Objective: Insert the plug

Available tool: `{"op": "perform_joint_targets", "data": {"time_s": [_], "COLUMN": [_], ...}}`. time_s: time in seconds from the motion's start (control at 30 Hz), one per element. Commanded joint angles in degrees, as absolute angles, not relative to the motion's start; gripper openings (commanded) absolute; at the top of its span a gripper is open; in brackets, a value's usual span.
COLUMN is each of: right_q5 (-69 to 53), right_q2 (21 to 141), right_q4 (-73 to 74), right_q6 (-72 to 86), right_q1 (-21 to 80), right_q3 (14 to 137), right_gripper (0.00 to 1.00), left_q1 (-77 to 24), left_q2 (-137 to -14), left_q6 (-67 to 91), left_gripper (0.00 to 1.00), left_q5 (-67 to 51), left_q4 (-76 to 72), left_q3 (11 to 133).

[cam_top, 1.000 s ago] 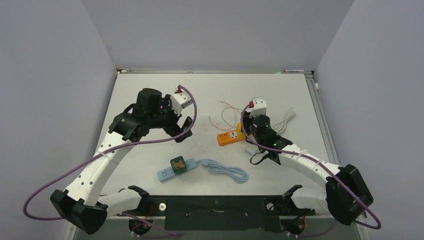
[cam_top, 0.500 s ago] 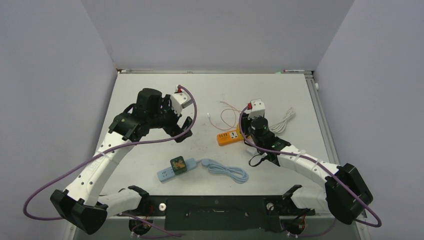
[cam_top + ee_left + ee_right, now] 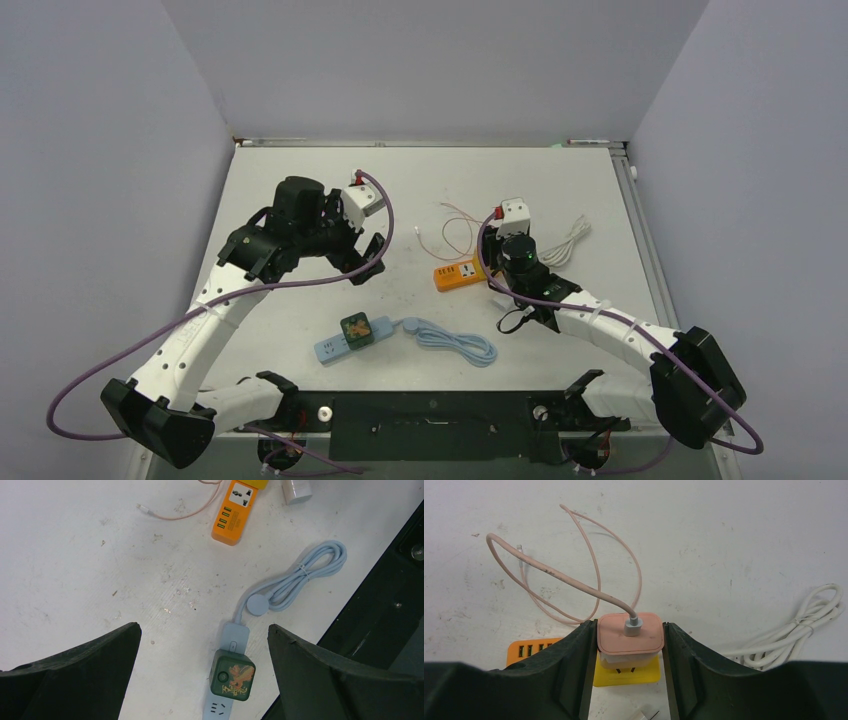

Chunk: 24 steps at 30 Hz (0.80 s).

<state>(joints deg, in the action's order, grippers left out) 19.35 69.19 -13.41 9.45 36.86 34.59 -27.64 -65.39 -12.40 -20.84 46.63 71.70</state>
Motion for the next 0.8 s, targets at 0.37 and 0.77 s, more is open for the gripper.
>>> {"op": "perform_joint_targets", "data": {"time_s": [0.37, 0.77], "right_q5": [19.42, 21.29], "right_q2": [68.83, 68.95], "right_q4": [-15.64, -15.74], "right_q6": [10.62, 10.93], "right_q1": [37.86, 38.75], "right_q3": [33.31, 31.82], "right_gripper": [0.05, 0.05], "left_q1": [-27.16, -27.07], "left_q2": [-64.86, -64.88], "left_q6": [-11.6, -11.43], "left_gripper": [0.97, 0.97], "left_q5": [-21.53, -21.67], "left_q4": [46.05, 45.97], "left_q3": [72.25, 72.26]}}
